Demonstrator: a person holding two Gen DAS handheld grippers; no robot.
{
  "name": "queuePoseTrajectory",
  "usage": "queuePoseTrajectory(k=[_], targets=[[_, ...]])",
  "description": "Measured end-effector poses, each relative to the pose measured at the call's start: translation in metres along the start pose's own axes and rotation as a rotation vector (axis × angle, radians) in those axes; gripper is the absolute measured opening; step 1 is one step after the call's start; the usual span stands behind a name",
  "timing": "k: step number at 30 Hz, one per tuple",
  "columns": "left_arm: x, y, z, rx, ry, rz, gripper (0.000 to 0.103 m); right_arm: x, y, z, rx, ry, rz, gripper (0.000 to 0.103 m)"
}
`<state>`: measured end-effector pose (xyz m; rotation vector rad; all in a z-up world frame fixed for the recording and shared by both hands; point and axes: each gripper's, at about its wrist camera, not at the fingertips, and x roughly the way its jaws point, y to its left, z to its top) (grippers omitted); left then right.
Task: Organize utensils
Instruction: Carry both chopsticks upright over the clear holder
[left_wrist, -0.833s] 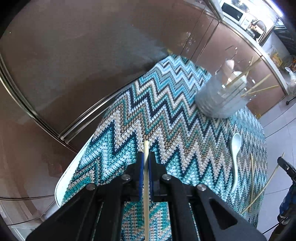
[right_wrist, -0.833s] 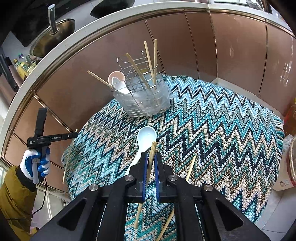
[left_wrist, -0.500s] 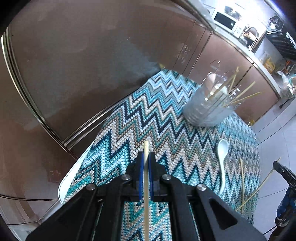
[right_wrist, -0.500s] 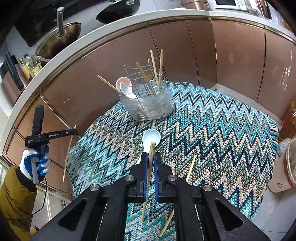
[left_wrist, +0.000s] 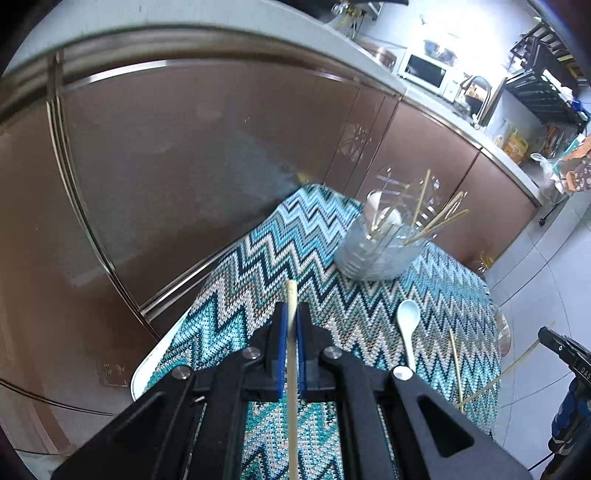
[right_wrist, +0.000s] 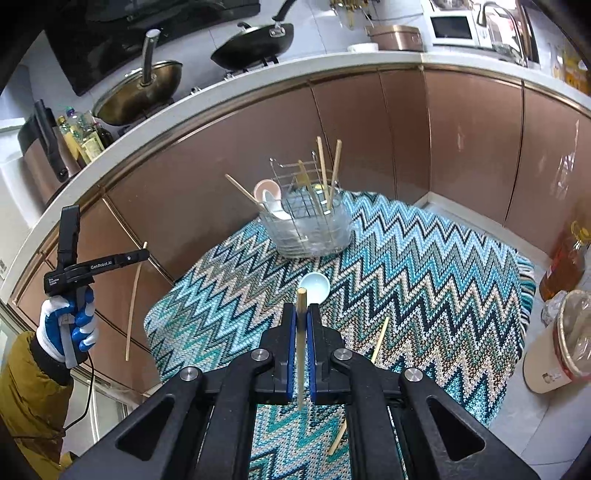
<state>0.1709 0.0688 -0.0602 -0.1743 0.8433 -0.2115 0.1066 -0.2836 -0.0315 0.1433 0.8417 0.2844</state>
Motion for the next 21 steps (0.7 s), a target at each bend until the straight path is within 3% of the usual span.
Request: queuePoseTrajectory(k=[13,21], targets=[[-0.061,-0.014,0.0,-0.006,-0.121,-0.022,0.004,-0.049,0.04,0.004,-0.057,-0.093,0.0,0.006],[-0.104,-0.031,0.002,0.018,-0.243,-0.008,0.004,-0.08,0.069,0.007,-0.103,-0.156,0.009,0.006]])
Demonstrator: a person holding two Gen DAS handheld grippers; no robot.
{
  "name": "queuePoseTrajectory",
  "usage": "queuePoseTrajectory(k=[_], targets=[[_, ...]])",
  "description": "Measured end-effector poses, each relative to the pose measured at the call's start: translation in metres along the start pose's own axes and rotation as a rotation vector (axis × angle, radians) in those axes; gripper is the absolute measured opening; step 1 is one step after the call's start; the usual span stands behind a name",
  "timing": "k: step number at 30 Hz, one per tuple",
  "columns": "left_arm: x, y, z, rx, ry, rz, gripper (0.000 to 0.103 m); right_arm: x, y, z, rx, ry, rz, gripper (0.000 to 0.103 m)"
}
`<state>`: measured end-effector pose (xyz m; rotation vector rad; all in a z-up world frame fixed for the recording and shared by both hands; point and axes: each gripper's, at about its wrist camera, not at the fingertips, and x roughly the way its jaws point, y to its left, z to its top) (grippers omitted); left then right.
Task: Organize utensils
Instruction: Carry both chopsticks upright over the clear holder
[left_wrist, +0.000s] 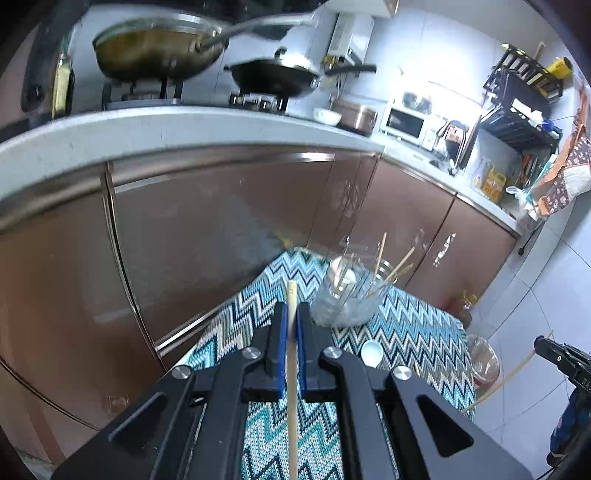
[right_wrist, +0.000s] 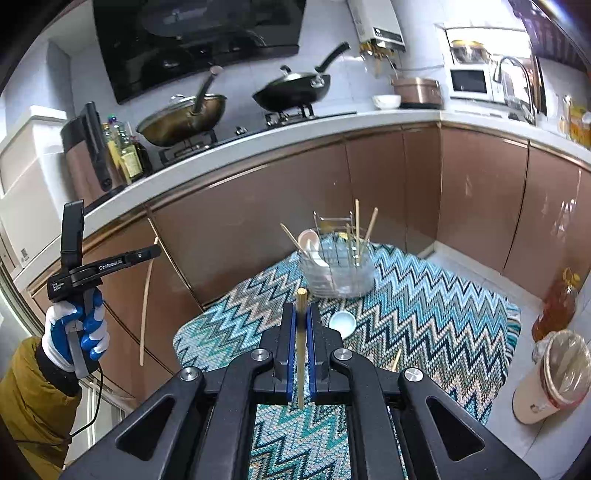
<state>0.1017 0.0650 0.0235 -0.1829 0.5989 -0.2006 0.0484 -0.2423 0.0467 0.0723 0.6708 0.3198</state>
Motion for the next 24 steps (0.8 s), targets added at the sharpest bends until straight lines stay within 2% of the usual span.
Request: queuePoseTrajectory(k=[9,24], targets=[[-0.03,-0.021,0.013,0.033,-0.108,-0.01,0.004,-0.014,0.015,0.017,-0.035,-0.058,0.009,0.006],[-0.024,-0.037,0.031,0.04,-0.164,-0.01,0.004,-0.007,0.022,0.043,-0.075,-0.122,0.038,0.006]])
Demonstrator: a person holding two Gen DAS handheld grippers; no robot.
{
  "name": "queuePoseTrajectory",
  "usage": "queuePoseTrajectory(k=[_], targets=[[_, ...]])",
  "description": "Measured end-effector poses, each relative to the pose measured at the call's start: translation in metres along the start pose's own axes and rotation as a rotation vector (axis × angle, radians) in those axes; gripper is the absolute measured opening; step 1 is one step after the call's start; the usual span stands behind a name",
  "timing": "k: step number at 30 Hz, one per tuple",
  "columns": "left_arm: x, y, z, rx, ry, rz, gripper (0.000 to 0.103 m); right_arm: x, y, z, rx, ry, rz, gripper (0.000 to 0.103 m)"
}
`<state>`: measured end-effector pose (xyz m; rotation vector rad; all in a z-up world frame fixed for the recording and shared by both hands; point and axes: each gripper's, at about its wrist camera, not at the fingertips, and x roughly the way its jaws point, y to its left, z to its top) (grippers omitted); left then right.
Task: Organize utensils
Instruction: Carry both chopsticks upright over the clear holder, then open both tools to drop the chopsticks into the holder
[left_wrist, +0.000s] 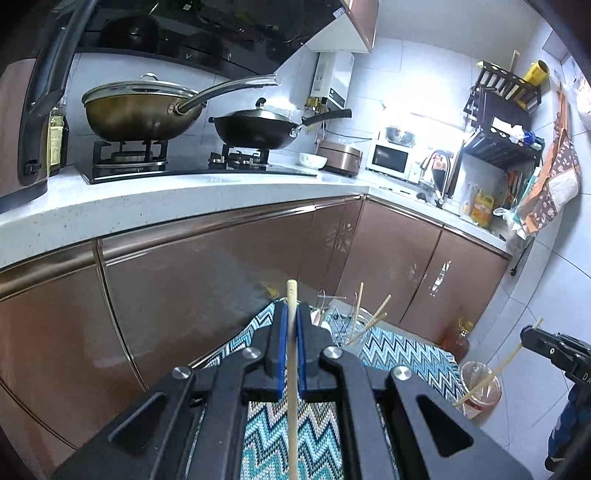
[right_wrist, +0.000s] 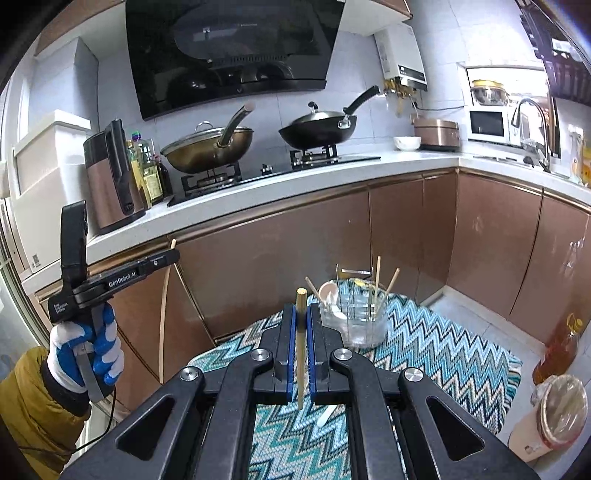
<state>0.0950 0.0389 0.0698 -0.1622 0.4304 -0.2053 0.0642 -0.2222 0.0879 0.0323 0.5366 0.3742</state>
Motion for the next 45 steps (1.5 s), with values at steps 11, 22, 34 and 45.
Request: queuePoseTrajectory(k=[11,22,34,45], targets=[[0.04,-0.024,0.033,-0.032,-0.114,-0.026,0.004,0.042,-0.022,0.038,-0.002,-0.079,-0.02,0.006],[0.136,-0.06,0.058,-0.092,-0.257,-0.086,0.004,0.109,-0.059,0.076,-0.046,-0.169,-0.061,0.006],[0.236,-0.073,0.033,-0.116,-0.338,0.018,0.004,0.195,-0.11,0.063,-0.046,-0.13,-0.054,0.006],[0.279,-0.095,-0.014,-0.043,-0.428,0.162,0.004,0.239,-0.121,0.037,-0.049,-0.07,-0.06,0.005]])
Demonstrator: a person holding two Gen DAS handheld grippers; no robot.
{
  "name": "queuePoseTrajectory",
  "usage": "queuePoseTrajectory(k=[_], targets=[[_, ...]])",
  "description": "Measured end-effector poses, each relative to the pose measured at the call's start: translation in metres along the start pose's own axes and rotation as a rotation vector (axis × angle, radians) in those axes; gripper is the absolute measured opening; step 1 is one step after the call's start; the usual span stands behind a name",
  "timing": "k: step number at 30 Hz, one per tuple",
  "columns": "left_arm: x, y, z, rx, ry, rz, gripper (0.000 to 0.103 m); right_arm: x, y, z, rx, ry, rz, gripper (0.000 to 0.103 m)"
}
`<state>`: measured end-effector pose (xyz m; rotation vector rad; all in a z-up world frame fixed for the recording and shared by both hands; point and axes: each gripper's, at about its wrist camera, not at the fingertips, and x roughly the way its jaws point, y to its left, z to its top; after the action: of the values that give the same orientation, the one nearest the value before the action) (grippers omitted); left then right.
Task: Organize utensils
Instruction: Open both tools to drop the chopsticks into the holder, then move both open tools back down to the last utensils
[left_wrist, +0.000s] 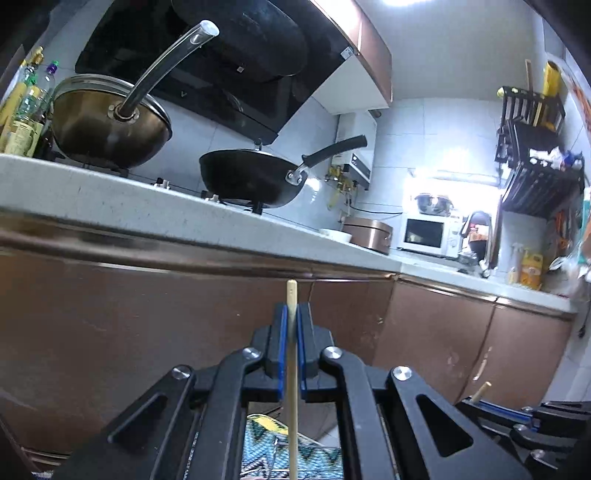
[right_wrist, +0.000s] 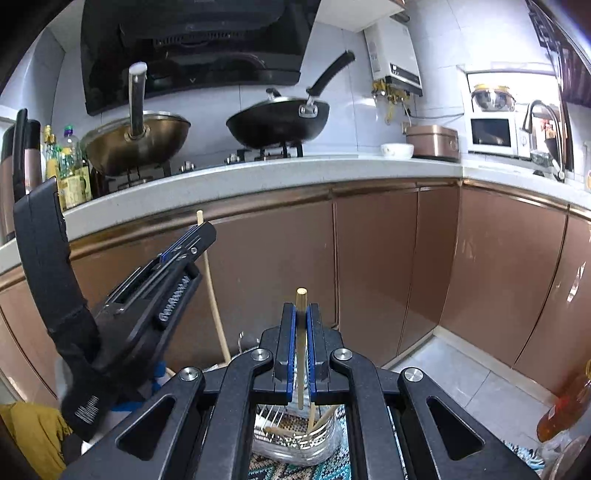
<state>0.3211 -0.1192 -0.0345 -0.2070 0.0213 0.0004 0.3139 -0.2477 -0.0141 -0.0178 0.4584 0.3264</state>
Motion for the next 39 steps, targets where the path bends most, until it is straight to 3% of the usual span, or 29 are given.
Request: queuePoseTrajectory(k=[4,8,11,15,22,29,39], targets=[[0.004,0.0,-0.017,0.004,0.046,-0.003,0.007,0.01,0.001,-0.014,-0.003,0.041,0.006,0.006],[-0.003,0.005,-0.017,-0.02,0.098,-0.043,0.031,0.013,0.0,-0.022,0.005,0.076,-0.008,0.012],[-0.014,0.008,-0.004,-0.026,0.123,-0.066,0.038,0.006,-0.002,-0.02,0.022,0.078,-0.024,0.021],[-0.041,0.018,0.029,0.005,0.146,-0.092,0.042,-0.019,0.002,-0.013,0.024,0.056,-0.04,0.021],[-0.108,0.061,0.082,0.097,0.201,-0.106,0.049,-0.098,0.012,-0.002,-0.009,-0.001,-0.08,0.024],[-0.151,0.104,0.091,0.137,0.276,-0.079,0.055,-0.149,0.018,-0.022,0.01,0.049,-0.123,0.024],[-0.178,0.14,0.081,0.114,0.409,-0.111,0.055,-0.186,0.019,-0.061,0.074,0.146,-0.163,0.025]])
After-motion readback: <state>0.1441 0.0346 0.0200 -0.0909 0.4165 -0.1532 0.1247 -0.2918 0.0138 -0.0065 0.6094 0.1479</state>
